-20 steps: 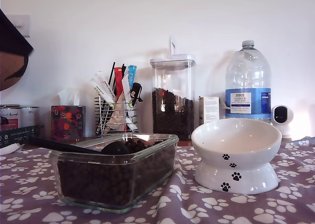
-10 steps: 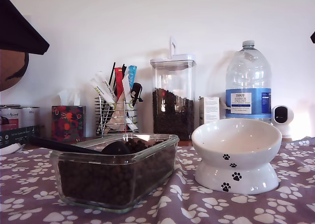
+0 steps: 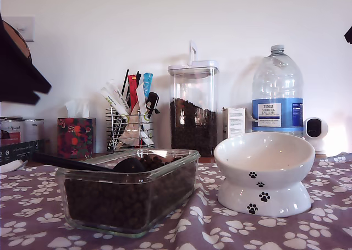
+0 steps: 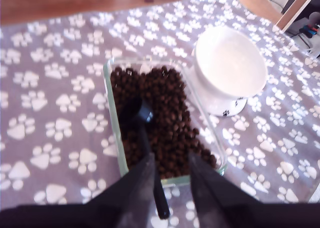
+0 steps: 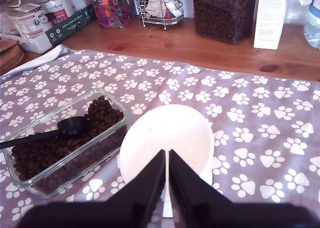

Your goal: Measure one spoon of cat food and pour it into the food bowl

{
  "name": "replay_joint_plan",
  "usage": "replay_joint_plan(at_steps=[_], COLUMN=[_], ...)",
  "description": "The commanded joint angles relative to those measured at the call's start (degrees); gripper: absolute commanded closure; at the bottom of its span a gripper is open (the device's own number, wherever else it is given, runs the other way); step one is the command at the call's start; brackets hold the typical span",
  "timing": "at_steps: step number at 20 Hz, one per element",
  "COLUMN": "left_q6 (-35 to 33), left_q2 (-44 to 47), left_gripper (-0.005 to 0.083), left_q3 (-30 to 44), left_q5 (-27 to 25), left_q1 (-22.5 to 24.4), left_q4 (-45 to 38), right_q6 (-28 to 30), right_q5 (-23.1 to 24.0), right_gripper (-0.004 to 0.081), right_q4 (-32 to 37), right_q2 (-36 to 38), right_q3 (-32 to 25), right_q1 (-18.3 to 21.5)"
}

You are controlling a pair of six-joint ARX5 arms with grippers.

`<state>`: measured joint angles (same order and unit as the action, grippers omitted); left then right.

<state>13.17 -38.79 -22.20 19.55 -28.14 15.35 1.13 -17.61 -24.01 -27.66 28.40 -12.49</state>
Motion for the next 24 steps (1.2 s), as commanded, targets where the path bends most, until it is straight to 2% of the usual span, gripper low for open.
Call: replay_joint_plan(at_steps=[1, 9, 13, 17, 24], left_q6=[0.39, 4.55, 9.38, 9.86, 11.96], left_q2=[-4.13, -15.1, -19.87, -23.65, -27.65], left_gripper=[0.0406, 0.0394, 0.0393, 0.0394, 0.0394], left_q3=[0.72, 0.72, 0.74, 0.81, 1.05], left_q5=[0.94, 7.87, 15.85, 22.21, 25.44], left_q1=[-0.11, 2.34, 7.45, 12.5, 12.96], left_q4=[-0.72, -4.9, -8.28, -8.85, -11.28], right_q6=[-0.26, -0.98, -1.09, -1.11, -1.09], right_q5=[-0.24, -0.42, -0.5, -0.48, -0.48], right_gripper=[0.078, 0.078, 0.078, 0.078, 0.078], right_q4=[0.59, 0.61, 0.63, 0.66, 0.98], right_q2=[-0.31, -0.31, -0.31, -0.31, -0.31], right_q3=[0.59, 0.59, 0.59, 0.59, 0.59], right_q1=[-0.26, -0.26, -0.26, -0.26, -0.26])
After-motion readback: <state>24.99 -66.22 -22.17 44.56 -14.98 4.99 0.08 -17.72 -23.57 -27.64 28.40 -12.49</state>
